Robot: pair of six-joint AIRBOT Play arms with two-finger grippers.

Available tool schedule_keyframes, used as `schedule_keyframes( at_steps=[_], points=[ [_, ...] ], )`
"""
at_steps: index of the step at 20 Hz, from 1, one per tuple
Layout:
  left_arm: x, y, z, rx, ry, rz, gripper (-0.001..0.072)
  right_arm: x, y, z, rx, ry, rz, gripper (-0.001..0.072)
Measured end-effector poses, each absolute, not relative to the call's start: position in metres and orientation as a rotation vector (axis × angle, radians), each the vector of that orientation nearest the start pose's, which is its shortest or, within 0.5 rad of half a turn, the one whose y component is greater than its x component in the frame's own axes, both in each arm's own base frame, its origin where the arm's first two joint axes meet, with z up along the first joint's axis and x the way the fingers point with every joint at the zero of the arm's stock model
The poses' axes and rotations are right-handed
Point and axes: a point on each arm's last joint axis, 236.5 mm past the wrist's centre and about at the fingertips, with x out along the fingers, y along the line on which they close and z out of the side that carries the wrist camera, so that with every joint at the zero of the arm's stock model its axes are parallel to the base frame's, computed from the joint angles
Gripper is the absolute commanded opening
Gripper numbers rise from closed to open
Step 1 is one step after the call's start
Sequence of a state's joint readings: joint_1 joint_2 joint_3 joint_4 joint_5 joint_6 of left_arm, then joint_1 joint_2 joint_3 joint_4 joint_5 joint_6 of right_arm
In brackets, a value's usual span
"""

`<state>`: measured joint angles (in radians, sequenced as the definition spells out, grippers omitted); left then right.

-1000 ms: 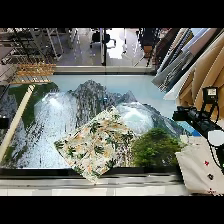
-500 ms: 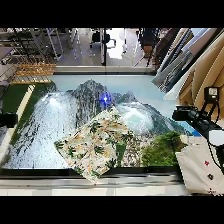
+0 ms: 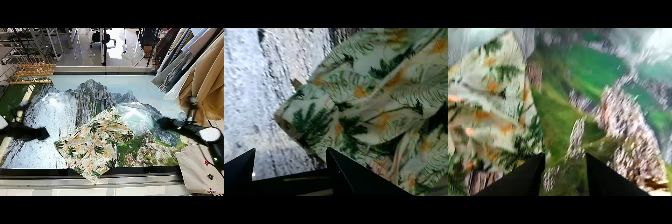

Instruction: Fold the clothes and pants, and hang the long-sleeved shirts on hangers.

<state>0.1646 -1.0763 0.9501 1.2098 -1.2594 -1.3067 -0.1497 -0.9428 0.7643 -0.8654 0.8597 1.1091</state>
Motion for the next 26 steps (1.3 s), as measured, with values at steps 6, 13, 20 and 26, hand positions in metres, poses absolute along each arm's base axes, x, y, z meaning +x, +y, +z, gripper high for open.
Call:
schedule_keyframes(
  at_steps=[6, 13, 20, 26],
  points=[
    [0.298, -0.062, -0.043, -0.401, 1.368, -0.308, 0.0577, 0.356, 0.140, -0.043, 0.286, 1.133, 0.515, 0.0638],
    [0.335, -0.073, -0.076, -0.566, 1.298, -0.265, 0.0010, 0.412, 0.177, -0.075, 0.085, 1.108, 0.585, 0.0009],
    [0.393, -0.055, 0.017, -0.600, 0.988, -0.286, 0.0011, 0.419, 0.156, -0.006, -0.172, 1.085, 0.599, 0.0006],
    [0.384, -0.061, 0.268, -0.758, 0.407, -0.526, 0.0011, 0.376, 0.106, 0.249, -0.383, 0.601, 0.433, 0.0006]
  ],
)
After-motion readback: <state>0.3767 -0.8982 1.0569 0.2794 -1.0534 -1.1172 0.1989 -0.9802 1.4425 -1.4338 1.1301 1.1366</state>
